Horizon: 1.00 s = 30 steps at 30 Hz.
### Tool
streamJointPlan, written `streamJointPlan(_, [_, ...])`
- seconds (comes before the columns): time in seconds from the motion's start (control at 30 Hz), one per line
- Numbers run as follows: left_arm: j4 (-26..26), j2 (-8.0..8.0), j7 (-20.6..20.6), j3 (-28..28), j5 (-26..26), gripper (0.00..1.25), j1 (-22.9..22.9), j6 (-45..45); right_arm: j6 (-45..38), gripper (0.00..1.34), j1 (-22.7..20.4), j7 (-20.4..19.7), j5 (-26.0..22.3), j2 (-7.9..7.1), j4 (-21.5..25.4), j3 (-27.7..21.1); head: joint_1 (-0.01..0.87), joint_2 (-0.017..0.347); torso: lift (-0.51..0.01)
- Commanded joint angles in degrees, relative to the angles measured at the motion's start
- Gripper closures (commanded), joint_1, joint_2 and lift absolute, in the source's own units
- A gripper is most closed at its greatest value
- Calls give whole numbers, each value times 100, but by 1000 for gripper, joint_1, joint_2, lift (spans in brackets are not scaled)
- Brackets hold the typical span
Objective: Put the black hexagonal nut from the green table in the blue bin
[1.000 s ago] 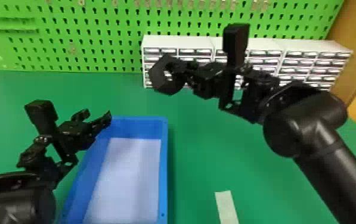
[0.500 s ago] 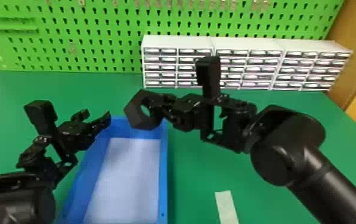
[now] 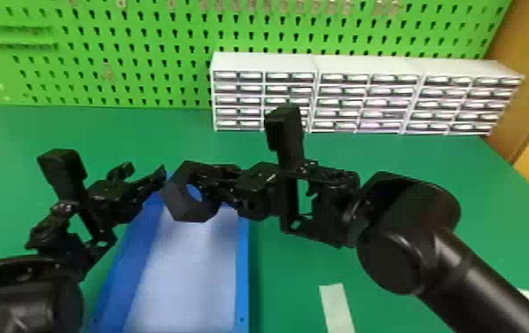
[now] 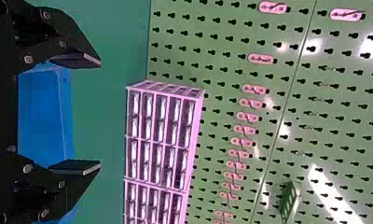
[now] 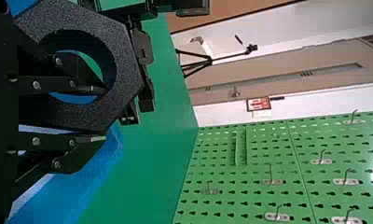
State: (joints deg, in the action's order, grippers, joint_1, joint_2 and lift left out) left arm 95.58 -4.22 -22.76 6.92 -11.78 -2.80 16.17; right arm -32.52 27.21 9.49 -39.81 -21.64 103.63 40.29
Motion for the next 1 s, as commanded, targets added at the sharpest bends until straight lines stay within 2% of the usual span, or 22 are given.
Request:
streamJointPlan(0.0, [-5,0,0,-7,0,479,-1,0,0,1082,30,0,-1,-7,0,31,691,9,-97])
streamJointPlan(0.33, [-5,0,18,-25,0,479,-19,0,-27,1070,65,-9,-18,-16,-9,66,691,9,-97])
streamJointPlan(0.43, [-5,0,35,-33,0,479,-19,0,-62,961,91,-35,-53,-24,-9,75,691,9,-97])
streamJointPlan(0.6, [-5,0,44,-33,0,479,-19,0,-70,639,109,-44,-71,-33,-18,84,691,9,-97])
streamJointPlan(0.83, [-5,0,53,-42,0,479,-19,0,-88,527,135,-44,-80,-51,-27,93,691,9,-97])
streamJointPlan(0.97, [-5,0,53,-42,0,479,-19,0,-88,515,135,-53,-88,-60,-27,93,691,9,-97])
